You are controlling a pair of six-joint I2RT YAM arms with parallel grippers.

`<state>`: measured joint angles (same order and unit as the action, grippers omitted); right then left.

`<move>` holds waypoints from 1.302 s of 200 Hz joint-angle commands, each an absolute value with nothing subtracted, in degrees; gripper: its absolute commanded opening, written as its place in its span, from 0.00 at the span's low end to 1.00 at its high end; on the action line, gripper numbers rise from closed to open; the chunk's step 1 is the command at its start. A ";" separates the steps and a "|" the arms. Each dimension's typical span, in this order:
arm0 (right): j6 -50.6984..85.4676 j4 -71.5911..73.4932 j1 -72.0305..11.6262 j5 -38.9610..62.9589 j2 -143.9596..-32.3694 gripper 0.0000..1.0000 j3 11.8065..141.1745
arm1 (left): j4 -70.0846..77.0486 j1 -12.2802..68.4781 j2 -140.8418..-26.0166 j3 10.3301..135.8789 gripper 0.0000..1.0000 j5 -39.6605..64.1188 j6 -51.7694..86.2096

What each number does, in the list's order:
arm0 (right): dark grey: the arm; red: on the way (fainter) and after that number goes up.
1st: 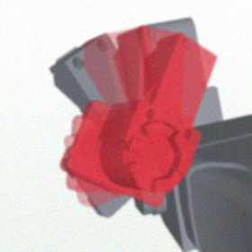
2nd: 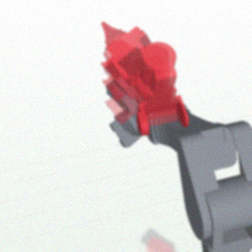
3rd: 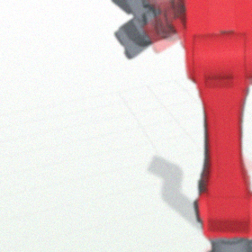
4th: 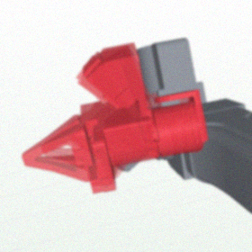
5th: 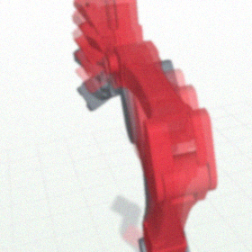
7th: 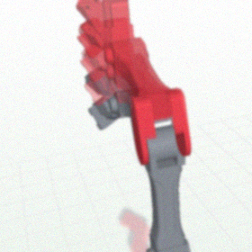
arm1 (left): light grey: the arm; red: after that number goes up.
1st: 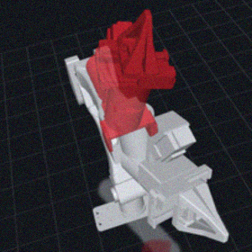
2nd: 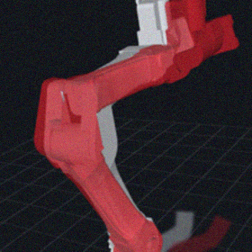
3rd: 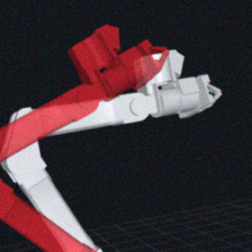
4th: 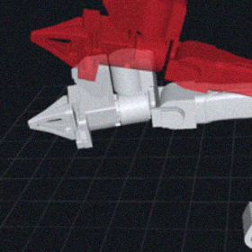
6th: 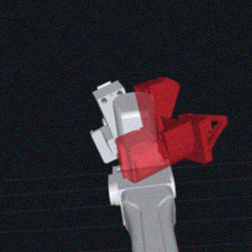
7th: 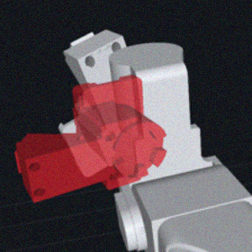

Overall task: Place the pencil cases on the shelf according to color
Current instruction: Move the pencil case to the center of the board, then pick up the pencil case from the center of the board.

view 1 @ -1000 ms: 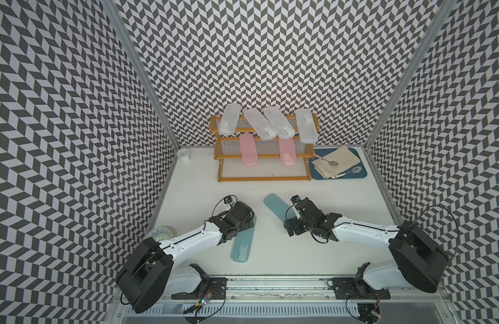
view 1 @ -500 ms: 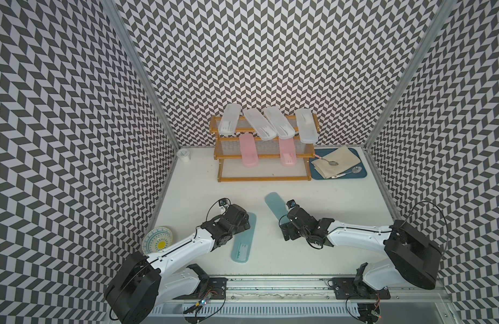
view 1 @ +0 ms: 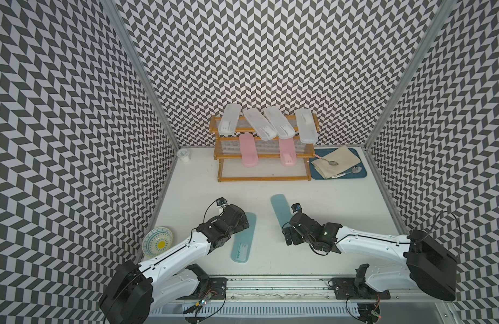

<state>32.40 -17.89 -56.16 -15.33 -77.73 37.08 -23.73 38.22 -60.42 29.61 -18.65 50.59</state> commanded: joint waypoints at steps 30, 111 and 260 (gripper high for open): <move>33.95 -13.37 -56.31 -12.45 -80.84 1.00 36.22 | -24.70 38.03 -58.47 28.34 1.00 -19.20 50.20; 40.36 -9.74 -58.27 -16.69 -85.46 1.00 32.23 | -23.25 38.02 -58.76 27.89 0.99 -18.73 50.69; 44.25 -13.05 -59.34 -26.02 -62.63 0.63 26.07 | -22.99 38.14 -58.05 29.66 1.00 -21.00 50.14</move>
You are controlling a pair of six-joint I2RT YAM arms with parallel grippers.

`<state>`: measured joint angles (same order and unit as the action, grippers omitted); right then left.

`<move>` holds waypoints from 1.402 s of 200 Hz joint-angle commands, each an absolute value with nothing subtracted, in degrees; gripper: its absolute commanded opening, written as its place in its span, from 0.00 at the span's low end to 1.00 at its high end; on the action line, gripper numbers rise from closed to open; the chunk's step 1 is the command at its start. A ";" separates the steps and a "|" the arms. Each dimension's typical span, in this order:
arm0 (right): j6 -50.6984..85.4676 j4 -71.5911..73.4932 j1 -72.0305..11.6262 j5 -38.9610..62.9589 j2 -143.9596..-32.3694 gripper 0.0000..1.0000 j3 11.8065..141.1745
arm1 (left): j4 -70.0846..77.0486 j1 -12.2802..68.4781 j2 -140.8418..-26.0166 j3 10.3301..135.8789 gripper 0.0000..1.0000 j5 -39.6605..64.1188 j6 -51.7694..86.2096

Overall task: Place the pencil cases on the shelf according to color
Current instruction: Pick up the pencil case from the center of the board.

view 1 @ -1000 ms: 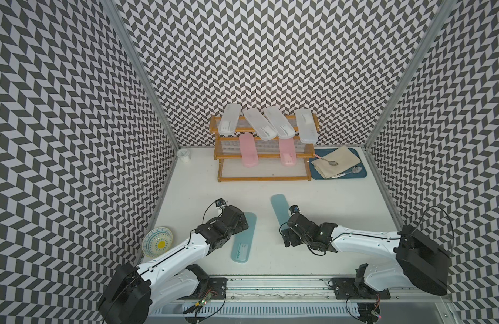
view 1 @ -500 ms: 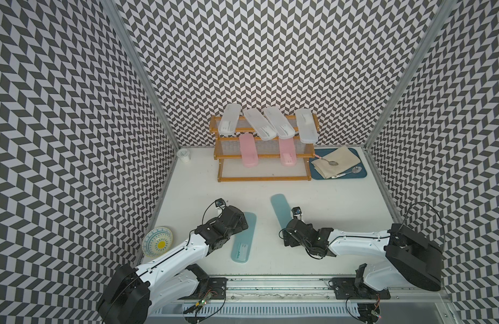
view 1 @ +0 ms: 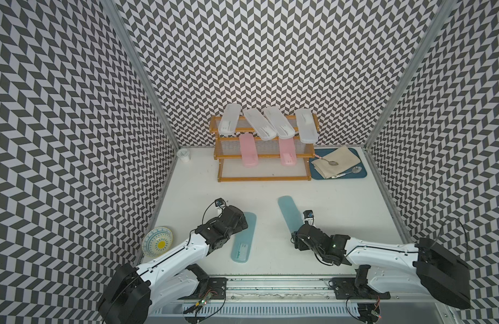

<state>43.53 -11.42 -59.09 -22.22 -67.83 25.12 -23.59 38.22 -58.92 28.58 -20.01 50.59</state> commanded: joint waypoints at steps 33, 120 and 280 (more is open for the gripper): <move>43.45 -13.50 -59.28 -28.63 -57.44 0.64 26.31 | -22.28 38.14 -57.57 29.28 1.00 -20.84 50.20; 35.67 -7.58 -54.64 -27.27 -63.78 0.69 33.00 | -22.50 38.13 -57.14 29.53 1.00 -21.10 49.75; 28.73 4.58 -37.52 -16.90 -104.58 0.67 59.73 | -15.53 38.23 -60.78 29.69 1.00 -18.21 46.23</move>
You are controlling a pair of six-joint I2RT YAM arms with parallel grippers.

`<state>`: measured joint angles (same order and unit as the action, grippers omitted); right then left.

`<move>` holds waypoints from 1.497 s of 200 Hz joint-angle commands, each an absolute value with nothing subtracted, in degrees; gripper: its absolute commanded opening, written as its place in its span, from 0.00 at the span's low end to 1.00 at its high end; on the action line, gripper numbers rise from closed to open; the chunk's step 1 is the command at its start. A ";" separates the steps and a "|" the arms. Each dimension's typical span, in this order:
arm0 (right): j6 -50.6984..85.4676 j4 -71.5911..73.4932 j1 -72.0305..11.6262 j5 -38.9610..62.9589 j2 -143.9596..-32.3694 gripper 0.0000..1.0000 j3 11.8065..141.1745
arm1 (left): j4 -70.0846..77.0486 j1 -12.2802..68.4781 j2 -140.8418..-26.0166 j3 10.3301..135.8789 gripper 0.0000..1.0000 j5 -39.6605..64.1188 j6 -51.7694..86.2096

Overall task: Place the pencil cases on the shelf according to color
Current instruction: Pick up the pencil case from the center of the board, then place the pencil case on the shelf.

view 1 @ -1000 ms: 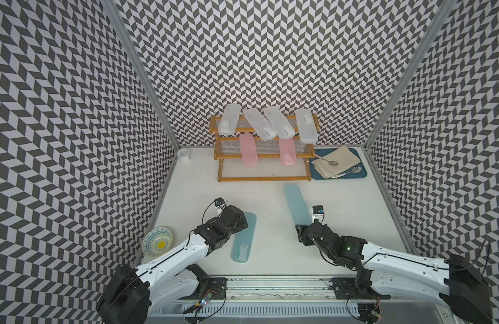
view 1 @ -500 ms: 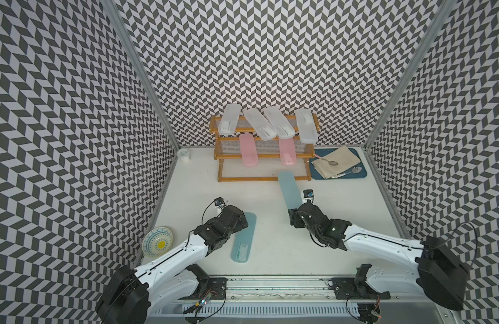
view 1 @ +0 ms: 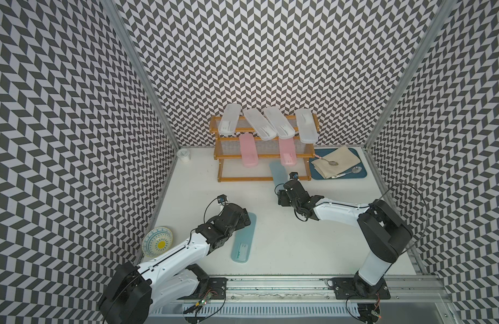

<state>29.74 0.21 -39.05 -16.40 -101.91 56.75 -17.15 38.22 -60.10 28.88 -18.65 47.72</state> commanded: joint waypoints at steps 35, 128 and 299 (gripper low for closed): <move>28.54 3.89 -35.67 -18.06 -108.87 0.67 64.20 | -12.76 38.22 -60.19 27.46 1.00 -16.58 44.74; 29.30 3.68 -32.52 -16.09 -116.47 0.75 71.81 | -10.70 38.41 -57.59 22.89 1.00 -12.66 44.74; 35.62 5.25 -33.76 -4.64 -87.26 1.00 42.81 | -24.65 48.47 -56.45 23.70 1.00 -13.97 54.13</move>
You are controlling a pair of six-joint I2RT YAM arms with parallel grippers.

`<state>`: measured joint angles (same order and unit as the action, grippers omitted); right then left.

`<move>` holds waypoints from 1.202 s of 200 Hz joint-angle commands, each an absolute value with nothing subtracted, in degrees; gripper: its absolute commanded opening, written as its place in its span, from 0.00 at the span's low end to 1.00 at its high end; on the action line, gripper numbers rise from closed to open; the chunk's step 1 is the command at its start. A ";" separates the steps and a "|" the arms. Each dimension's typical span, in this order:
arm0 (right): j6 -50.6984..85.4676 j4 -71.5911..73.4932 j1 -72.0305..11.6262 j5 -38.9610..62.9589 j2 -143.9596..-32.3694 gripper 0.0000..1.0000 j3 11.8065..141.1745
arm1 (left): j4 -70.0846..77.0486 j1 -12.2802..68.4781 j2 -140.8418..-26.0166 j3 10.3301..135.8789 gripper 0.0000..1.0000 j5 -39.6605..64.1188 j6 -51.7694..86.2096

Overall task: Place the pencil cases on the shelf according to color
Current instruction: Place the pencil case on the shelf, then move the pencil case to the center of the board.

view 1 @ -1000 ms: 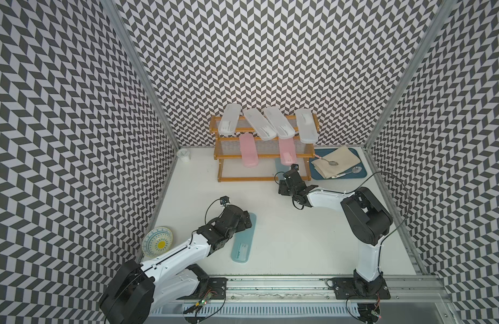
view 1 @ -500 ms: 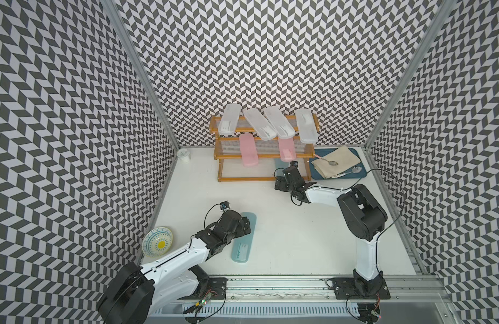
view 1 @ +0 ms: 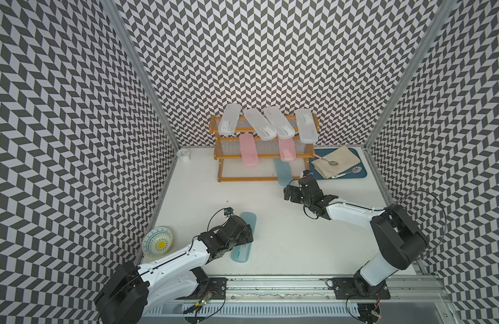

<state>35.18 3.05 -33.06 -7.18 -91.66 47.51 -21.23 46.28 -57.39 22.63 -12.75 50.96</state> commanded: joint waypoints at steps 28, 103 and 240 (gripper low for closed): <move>35.16 4.15 -34.47 -2.85 -82.68 1.00 37.41 | -26.51 51.91 -58.37 23.70 1.00 -14.81 57.60; 35.76 -1.46 -37.33 -2.29 -70.44 1.00 27.93 | -12.93 60.47 -74.46 33.39 1.00 -11.70 61.62; 40.44 -2.45 -61.78 -4.31 -70.71 1.00 29.95 | -24.70 41.01 -61.02 32.35 1.00 -20.95 51.74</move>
<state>37.87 -4.29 -58.65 -1.04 -68.07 27.09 -23.07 44.01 -65.14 34.17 -20.38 55.09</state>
